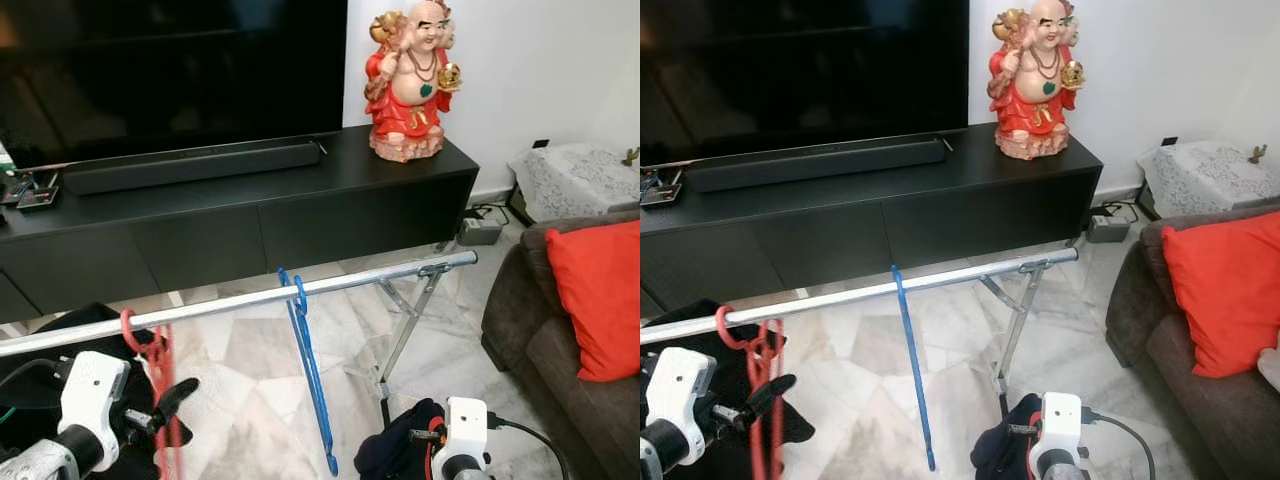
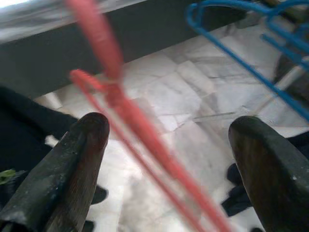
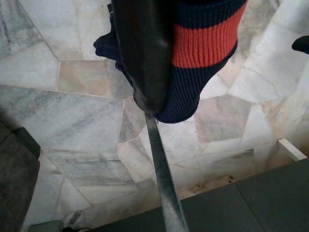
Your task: Hang hanger
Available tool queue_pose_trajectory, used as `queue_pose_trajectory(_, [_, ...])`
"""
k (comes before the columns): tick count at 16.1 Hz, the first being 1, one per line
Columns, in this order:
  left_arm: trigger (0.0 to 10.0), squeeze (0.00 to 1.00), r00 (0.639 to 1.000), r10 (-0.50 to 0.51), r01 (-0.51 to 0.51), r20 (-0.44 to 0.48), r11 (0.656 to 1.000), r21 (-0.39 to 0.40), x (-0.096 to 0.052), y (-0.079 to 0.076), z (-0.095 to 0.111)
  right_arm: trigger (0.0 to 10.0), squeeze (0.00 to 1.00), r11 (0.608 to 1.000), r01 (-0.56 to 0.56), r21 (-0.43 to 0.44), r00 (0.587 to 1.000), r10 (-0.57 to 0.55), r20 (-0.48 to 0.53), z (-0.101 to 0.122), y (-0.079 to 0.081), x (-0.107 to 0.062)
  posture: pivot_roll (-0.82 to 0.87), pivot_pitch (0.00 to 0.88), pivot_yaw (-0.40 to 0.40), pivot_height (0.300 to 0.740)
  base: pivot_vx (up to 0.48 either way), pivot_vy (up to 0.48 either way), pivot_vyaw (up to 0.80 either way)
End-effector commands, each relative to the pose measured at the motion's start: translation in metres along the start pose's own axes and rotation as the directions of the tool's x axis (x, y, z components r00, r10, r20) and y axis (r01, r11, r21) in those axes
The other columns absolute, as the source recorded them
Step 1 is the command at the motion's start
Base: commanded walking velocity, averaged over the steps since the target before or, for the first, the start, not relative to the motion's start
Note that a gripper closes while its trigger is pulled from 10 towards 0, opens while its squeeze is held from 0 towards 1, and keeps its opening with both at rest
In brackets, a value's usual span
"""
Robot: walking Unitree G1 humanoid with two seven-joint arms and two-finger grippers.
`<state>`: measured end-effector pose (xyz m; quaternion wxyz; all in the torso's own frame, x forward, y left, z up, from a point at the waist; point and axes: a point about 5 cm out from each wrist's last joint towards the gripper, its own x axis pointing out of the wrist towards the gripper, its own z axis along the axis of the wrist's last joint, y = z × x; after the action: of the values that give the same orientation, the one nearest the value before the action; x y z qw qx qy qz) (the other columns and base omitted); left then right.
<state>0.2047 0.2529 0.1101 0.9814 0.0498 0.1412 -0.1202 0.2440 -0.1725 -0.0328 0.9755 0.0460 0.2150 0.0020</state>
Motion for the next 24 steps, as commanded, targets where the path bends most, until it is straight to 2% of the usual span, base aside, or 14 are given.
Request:
queue_pose_trajectory(1, [10.0, 1.00, 0.999, 0.041, -0.041, -0.026, 0.999, 0.019, 0.001, 0.004, -0.005, 10.0, 0.00, 1.000, -0.003, -0.001, 1.000, 0.003, -0.015, -0.002, 0.001, 0.000, 0.09, 0.049, 0.015, 0.740, 0.000, 0.000, 0.00])
queue_pose_trajectory(4, [10.0, 1.00, 0.996, 0.076, -0.075, -0.042, 0.997, 0.015, 0.002, 0.007, -0.009, 10.0, 0.00, 1.000, -0.004, -0.003, 1.000, 0.004, -0.018, -0.002, 0.001, 0.000, 0.09, 0.044, 0.016, 0.740, 0.000, 0.000, 0.00])
queue_pose_trajectory(5, [10.0, 0.00, 0.996, 0.071, -0.071, -0.045, 0.997, 0.012, 0.008, 0.002, -0.010, 10.0, 0.00, 1.000, -0.007, -0.004, 1.000, 0.007, -0.019, -0.002, 0.002, 0.000, 0.08, 0.039, 0.016, 0.740, 0.000, 0.000, 0.00])
queue_pose_trajectory(7, [10.0, 0.00, 0.997, 0.065, -0.065, -0.045, 0.998, 0.005, 0.013, -0.002, -0.011, 10.0, 0.00, 1.000, -0.007, -0.004, 1.000, 0.007, -0.019, -0.003, 0.003, 0.000, 0.08, 0.036, 0.018, 0.740, 0.000, 0.000, 0.00])
queue_pose_trajectory(9, [10.0, 0.00, 0.998, 0.058, -0.058, -0.020, 0.998, 0.006, 0.025, -0.007, -0.007, 10.0, 0.00, 1.000, -0.004, -0.004, 1.000, 0.004, -0.018, -0.002, 0.002, 0.000, 0.07, 0.032, 0.018, 0.740, 0.000, 0.000, 0.00])
queue_pose_trajectory(11, [10.0, 0.00, 0.994, 0.106, -0.105, -0.029, 0.993, 0.056, 0.037, -0.006, -0.005, 10.0, 0.00, 1.000, -0.002, -0.005, 1.000, 0.002, -0.017, -0.002, 0.001, 0.000, 0.07, 0.032, 0.017, 0.740, 0.000, 0.000, 0.00])
queue_pose_trajectory(14, [10.0, 0.00, 0.973, 0.228, -0.224, -0.045, 0.971, 0.088, 0.049, 0.001, -0.003, 10.0, 0.00, 1.000, -0.002, -0.005, 1.000, 0.002, -0.017, -0.002, 0.001, 0.000, 0.07, 0.032, 0.014, 0.740, 0.000, 0.000, 0.00])
queue_pose_trajectory(17, [10.0, 0.00, 0.953, 0.299, -0.293, -0.053, 0.951, 0.100, 0.050, 0.006, 0.000, 10.0, 0.00, 1.000, -0.006, -0.003, 1.000, 0.006, -0.018, -0.003, 0.002, 0.000, 0.06, 0.043, 0.010, 0.740, 0.000, 0.000, 0.00])
queue_pose_trajectory(19, [10.0, 0.00, 0.942, 0.317, -0.302, -0.109, 0.944, 0.131, 0.048, 0.008, -0.005, 10.0, 0.00, 1.000, -0.007, -0.004, 1.000, 0.007, -0.024, -0.004, 0.002, -0.001, 0.07, 0.047, 0.008, 0.740, 0.000, 0.000, 0.00])
queue_pose_trajectory(23, [10.0, 0.00, 0.929, 0.341, -0.318, -0.146, 0.935, 0.159, 0.045, 0.013, -0.012, 10.0, 0.00, 1.000, -0.011, -0.003, 1.000, 0.011, -0.025, -0.004, 0.004, -0.001, 0.07, 0.051, 0.008, 0.740, 0.000, 0.000, 0.00])
queue_pose_trajectory(24, [7.9, 0.00, 0.930, 0.337, -0.316, -0.145, 0.936, 0.153, 0.045, 0.013, -0.012, 10.0, 0.00, 1.000, -0.012, -0.003, 1.000, 0.012, -0.025, -0.004, 0.004, 0.000, 0.07, 0.051, 0.008, 0.740, 0.000, 0.000, 0.00])
